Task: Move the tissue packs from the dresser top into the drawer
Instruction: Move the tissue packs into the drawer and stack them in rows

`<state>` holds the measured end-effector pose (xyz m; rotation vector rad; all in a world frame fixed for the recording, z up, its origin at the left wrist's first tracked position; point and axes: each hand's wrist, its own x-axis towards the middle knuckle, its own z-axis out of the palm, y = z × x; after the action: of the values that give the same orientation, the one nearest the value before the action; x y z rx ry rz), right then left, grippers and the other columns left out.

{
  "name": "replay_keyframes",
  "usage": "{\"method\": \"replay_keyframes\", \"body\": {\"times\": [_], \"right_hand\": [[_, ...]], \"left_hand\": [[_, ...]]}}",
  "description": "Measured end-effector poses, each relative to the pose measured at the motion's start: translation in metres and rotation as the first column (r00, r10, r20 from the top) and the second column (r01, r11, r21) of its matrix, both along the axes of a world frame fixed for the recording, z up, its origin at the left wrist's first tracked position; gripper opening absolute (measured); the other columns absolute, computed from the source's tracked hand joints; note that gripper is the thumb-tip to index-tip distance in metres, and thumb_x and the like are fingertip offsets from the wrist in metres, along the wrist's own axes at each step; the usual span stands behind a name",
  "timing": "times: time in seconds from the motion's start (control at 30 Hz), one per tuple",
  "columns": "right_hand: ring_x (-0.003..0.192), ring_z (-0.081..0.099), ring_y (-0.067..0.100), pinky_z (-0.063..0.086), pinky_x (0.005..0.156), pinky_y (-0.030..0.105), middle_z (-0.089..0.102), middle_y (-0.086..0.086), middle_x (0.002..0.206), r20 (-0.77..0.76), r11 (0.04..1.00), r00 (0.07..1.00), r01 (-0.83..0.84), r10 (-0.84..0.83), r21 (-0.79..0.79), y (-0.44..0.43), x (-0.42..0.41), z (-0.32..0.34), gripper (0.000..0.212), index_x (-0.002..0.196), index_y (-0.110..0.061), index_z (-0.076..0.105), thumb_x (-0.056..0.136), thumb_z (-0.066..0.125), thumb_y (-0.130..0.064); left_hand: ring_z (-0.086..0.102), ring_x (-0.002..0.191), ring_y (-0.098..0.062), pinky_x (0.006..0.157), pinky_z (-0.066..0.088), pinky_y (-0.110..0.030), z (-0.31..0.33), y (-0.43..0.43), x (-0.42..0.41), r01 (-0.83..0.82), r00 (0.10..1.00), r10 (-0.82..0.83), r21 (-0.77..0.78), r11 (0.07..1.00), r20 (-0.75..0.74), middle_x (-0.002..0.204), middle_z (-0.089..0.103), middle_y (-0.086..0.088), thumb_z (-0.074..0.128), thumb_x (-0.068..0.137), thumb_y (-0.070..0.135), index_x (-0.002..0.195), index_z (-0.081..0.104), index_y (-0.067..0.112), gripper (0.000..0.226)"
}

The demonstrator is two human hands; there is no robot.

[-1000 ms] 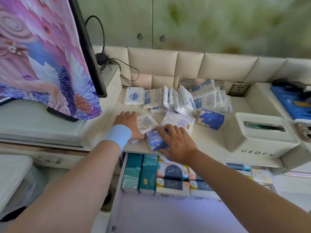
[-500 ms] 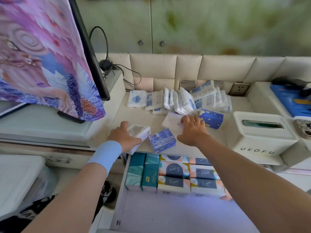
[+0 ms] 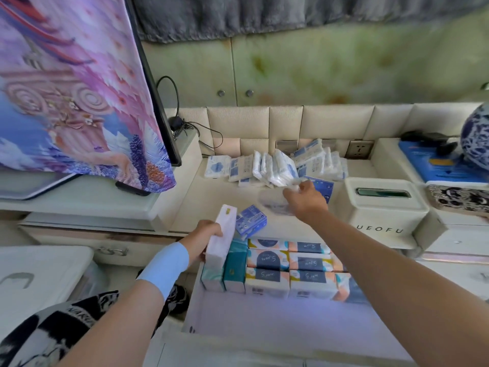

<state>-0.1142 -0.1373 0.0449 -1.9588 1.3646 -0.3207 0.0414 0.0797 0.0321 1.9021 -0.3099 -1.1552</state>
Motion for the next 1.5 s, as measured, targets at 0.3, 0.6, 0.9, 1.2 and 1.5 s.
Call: {"method": "replay_keyframes", "body": {"times": [0.3, 0.6, 0.9, 1.2, 1.5], "right_hand": [[0.046, 0.049, 0.021, 0.025, 0.043, 0.022, 0.065, 0.008, 0.071, 0.330, 0.747, 0.942, -0.183, -0.052, 0.640, 0.031, -0.049, 0.013, 0.045, 0.093, -0.015, 0.062, 0.093, 0.052, -0.059], [0.059, 0.051, 0.017, 0.031, 0.047, 0.024, 0.071, 0.010, 0.090, 0.091, 0.765, 0.909, -0.394, 0.408, 0.509, 0.044, -0.053, -0.002, 0.033, 0.113, -0.013, 0.062, 0.088, 0.066, -0.034], [0.087, 0.066, 0.021, 0.054, 0.077, 0.036, 0.072, 0.004, 0.101, -0.289, 0.746, 0.689, -0.589, 0.665, 0.311, 0.064, -0.040, -0.034, 0.026, 0.097, -0.016, 0.068, 0.080, 0.068, -0.036], [0.104, 0.051, 0.015, 0.044, 0.084, 0.027, 0.054, -0.007, 0.110, -0.278, 0.588, 0.547, -0.804, 0.790, 0.087, 0.070, -0.032, -0.023, 0.031, 0.106, -0.031, 0.066, 0.079, 0.067, -0.016], [0.111, 0.060, 0.026, 0.055, 0.089, 0.047, 0.066, -0.005, 0.115, 0.150, 0.652, 0.680, -0.732, 0.718, 0.199, 0.058, -0.049, -0.037, 0.053, 0.071, -0.027, 0.072, 0.069, 0.045, 0.018]], "left_hand": [[0.060, 0.105, -0.038, 0.081, 0.049, -0.045, 0.006, 0.032, -0.009, -0.258, 0.908, 0.128, -0.292, 0.921, -0.399, 0.117, 0.064, -0.019, 0.042, 0.080, 0.021, 0.133, 0.053, 0.012, 0.055], [0.066, 0.108, -0.030, 0.091, 0.053, -0.044, -0.006, 0.029, -0.015, 0.072, 0.977, -0.099, -0.149, 0.986, -0.188, 0.114, 0.072, -0.010, 0.070, 0.080, 0.015, 0.132, 0.056, 0.015, 0.054], [0.060, 0.113, -0.032, 0.096, 0.052, -0.050, -0.060, 0.038, -0.036, 0.379, 0.915, -0.403, 0.347, 0.858, -0.005, 0.126, 0.060, -0.011, 0.067, 0.089, 0.020, 0.139, 0.044, 0.016, 0.055], [0.054, 0.112, -0.037, 0.084, 0.057, -0.050, -0.070, 0.037, -0.051, 0.466, 0.793, -0.590, 0.476, 0.746, 0.149, 0.143, 0.040, -0.012, 0.064, 0.090, 0.010, 0.152, 0.009, 0.040, 0.088], [0.056, 0.113, -0.034, 0.090, 0.055, -0.049, -0.059, 0.039, -0.029, 0.447, 0.824, -0.555, 0.469, 0.762, 0.117, 0.137, 0.045, -0.012, 0.056, 0.094, 0.011, 0.146, 0.026, 0.042, 0.067]]}}
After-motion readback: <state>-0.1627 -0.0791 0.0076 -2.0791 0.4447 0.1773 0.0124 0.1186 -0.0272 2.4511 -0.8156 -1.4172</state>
